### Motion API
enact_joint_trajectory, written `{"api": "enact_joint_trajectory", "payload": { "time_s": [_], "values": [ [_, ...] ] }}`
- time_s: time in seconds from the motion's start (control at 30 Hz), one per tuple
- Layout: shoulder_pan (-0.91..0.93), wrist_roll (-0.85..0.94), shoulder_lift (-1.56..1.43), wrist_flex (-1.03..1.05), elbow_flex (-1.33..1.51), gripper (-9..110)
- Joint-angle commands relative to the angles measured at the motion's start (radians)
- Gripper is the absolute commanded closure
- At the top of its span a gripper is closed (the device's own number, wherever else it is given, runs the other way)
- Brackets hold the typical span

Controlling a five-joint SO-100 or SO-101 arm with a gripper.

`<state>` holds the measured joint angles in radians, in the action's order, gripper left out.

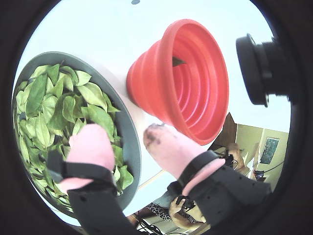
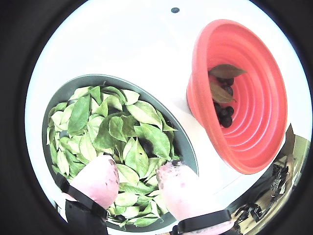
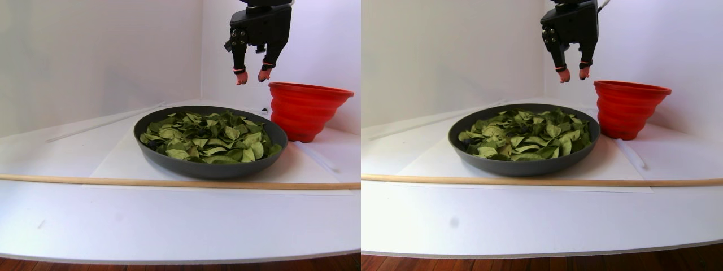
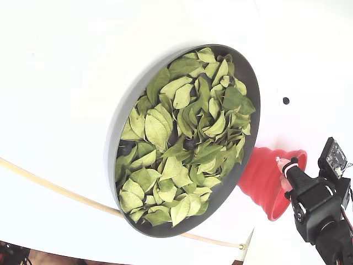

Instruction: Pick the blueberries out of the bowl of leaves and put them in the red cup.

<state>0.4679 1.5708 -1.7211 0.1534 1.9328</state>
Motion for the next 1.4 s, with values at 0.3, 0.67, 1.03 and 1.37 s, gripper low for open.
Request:
{"api": "enact_joint_trajectory", "payload": {
  "time_s": [0.3, 0.67, 1.03, 1.37],
  "values": [
    [-0.058, -0.025, -0.198, 0.026, 0.026, 86],
    [-0.100, -0.038, -0.222, 0.040, 0.071, 85],
    [-0.143, -0.052, -0.252, 0.067, 0.124, 85],
    [-0.173, -0.054, -0.276, 0.083, 0.184, 84]
  ]
}}
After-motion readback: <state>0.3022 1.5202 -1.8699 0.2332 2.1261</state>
